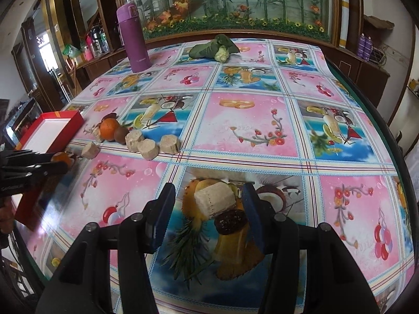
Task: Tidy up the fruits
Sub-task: 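Grasp an orange with the left tool while the right tool grasps a white cube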
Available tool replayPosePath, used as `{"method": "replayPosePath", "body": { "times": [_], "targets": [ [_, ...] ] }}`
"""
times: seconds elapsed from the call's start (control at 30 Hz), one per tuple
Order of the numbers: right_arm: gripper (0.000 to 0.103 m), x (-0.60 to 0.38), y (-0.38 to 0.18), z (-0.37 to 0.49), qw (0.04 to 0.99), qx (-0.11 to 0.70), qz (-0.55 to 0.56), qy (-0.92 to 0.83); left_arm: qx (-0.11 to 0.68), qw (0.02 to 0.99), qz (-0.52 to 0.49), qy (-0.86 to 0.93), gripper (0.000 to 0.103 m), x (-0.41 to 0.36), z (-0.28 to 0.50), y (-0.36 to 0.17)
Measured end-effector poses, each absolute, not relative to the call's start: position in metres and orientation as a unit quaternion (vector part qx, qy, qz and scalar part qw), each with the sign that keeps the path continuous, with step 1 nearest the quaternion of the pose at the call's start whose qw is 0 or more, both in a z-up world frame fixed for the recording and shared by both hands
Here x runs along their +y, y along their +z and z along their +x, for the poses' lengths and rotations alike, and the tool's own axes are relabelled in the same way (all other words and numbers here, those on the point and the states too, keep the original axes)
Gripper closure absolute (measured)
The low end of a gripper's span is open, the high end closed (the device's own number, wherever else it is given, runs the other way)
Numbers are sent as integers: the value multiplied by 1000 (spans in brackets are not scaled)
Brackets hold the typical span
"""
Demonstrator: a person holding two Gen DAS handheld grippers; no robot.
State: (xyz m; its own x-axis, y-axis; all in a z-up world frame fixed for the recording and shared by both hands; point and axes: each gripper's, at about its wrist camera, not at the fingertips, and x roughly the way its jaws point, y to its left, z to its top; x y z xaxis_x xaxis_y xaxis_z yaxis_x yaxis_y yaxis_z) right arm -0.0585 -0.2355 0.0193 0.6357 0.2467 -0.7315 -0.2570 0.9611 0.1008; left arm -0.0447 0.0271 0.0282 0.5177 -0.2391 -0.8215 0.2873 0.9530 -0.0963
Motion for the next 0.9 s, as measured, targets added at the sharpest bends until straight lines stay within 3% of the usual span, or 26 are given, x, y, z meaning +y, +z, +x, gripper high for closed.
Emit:
{"method": "replayPosePath", "body": {
  "times": [0.17,0.3,0.9],
  "targets": [
    [49,-229,14,-54,903,407,-22,139,467,868,16,-168,68,26,-62,29],
    [68,-228,10,-51,898,417,-24,140,467,868,5,-166,68,31,-68,29],
    [68,-209,31,-71,910,369,34,184,431,889,-24,-155,68,55,-103,54]
  ]
}}
